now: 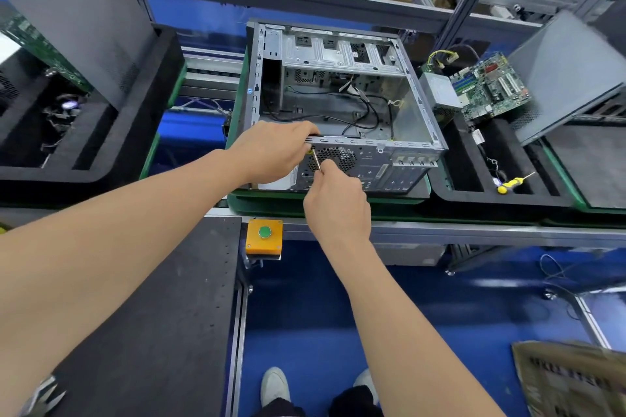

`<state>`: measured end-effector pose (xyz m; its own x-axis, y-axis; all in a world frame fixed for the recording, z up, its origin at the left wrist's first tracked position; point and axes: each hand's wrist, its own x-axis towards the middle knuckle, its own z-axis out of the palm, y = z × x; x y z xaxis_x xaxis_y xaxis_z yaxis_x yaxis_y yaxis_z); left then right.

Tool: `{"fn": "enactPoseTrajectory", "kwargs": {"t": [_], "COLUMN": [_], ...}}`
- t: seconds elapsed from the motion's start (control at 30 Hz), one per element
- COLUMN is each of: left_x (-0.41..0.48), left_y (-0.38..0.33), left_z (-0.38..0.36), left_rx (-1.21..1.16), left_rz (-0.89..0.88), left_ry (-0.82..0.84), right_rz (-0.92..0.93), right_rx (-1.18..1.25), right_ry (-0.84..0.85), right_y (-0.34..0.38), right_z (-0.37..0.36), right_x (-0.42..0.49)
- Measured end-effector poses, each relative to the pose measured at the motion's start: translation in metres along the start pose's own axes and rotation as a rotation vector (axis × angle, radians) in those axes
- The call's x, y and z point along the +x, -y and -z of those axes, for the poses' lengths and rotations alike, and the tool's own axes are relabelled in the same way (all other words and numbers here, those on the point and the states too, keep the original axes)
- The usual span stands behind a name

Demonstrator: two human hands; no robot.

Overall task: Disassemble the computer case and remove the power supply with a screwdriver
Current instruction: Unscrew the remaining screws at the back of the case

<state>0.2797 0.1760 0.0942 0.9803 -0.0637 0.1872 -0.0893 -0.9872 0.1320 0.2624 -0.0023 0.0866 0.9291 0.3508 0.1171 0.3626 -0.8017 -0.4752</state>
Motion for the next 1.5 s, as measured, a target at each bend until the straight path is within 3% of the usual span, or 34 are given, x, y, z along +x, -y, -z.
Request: {"fn": "enactPoseTrajectory", "kwargs": {"t": [0.07, 0.2, 0.43, 0.53, 0.6, 0.67, 0.77, 1.03, 1.1, 1.23, 1.4, 1.5], "left_x": [-0.001, 0.000, 0.000, 0.000, 0.000, 0.000, 0.001, 0.001, 0.001, -0.001, -0.001, -0.001], "left_y": [0.000, -0.001, -0.001, -0.002, -0.002, -0.003, -0.002, -0.002, -0.002, -0.002, -0.004, -0.004], "left_z": [0.001, 0.002, 0.004, 0.004, 0.004, 0.004, 0.002, 0.002, 0.003, 0.004, 0.006, 0.005], "left_rx": [0.007, -0.006, -0.048, -0.038, -0.036, -0.036, -0.040, -0.047, -0.043, -0.039, -0.042, -0.037], "left_rz": [-0.007, 0.010, 0.031, 0.030, 0.026, 0.022, 0.026, 0.021, 0.025, 0.017, 0.019, 0.010], "left_ry": [-0.003, -0.008, 0.007, 0.008, 0.004, 0.002, 0.003, 0.011, 0.017, 0.007, 0.019, 0.010], "right_rz": [-0.080, -0.558, -0.617, -0.699, -0.741, -0.741, -0.673, -0.001, 0.030, -0.020, -0.494, -0.560], "right_rx": [0.274, 1.090, 1.726, 2.126, 2.327, 2.288, 1.888, 0.086, -0.087, 0.152, 0.939, 1.344], "right_ry": [0.067, 0.463, 0.746, 0.924, 0.908, 0.830, 0.699, 0.108, 0.019, -0.005, 0.432, 0.631], "right_y": [-0.001, -0.004, -0.019, -0.018, -0.016, -0.014, -0.010, 0.001, 0.003, -0.002, -0.008, -0.017], "right_z": [0.003, 0.014, 0.017, 0.014, 0.011, 0.012, 0.016, 0.010, 0.003, 0.003, 0.016, 0.018], "right_x": [0.003, 0.015, 0.010, 0.002, 0.000, 0.002, 0.006, -0.002, -0.004, -0.004, 0.011, 0.011]}}
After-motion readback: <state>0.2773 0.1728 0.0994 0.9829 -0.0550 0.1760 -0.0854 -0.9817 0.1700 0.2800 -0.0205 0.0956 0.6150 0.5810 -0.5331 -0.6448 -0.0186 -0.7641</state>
